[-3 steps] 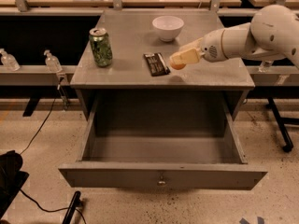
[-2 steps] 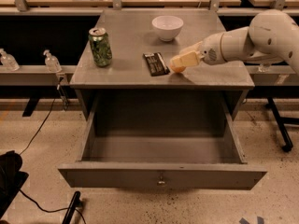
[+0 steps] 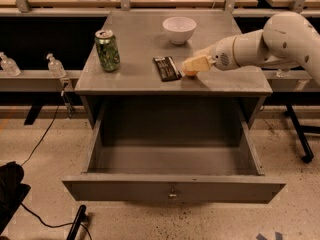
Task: Pick orange from top drawer and place on counter
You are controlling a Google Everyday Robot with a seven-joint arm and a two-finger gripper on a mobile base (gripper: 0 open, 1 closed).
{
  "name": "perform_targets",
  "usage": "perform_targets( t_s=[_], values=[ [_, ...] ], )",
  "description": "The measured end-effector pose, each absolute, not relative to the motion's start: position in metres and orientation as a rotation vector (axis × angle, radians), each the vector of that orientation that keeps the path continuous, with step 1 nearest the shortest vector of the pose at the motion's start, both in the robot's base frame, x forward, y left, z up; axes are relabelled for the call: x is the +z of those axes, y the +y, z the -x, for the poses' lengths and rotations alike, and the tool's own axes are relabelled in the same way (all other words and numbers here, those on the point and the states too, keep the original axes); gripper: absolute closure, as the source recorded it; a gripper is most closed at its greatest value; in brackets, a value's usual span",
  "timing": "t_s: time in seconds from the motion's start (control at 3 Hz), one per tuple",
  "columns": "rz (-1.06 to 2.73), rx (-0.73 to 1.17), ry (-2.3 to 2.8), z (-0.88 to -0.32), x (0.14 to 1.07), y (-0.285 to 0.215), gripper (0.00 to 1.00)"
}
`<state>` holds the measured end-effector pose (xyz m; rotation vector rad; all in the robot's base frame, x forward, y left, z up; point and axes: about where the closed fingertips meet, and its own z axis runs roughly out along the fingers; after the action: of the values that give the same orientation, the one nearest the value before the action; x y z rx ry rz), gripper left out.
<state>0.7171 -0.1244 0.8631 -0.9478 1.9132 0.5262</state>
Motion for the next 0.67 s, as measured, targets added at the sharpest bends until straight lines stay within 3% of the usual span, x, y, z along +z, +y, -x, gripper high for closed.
perform_targets(
  t_s=[0.33, 0.67],
  values=[
    [0.951, 0.530, 1.913, -0.7174, 0.8617, -0.1218, 0.00],
    [0.952, 0.531, 1.913, -0.7174, 0.8615, -0.1214, 0.00]
  ],
)
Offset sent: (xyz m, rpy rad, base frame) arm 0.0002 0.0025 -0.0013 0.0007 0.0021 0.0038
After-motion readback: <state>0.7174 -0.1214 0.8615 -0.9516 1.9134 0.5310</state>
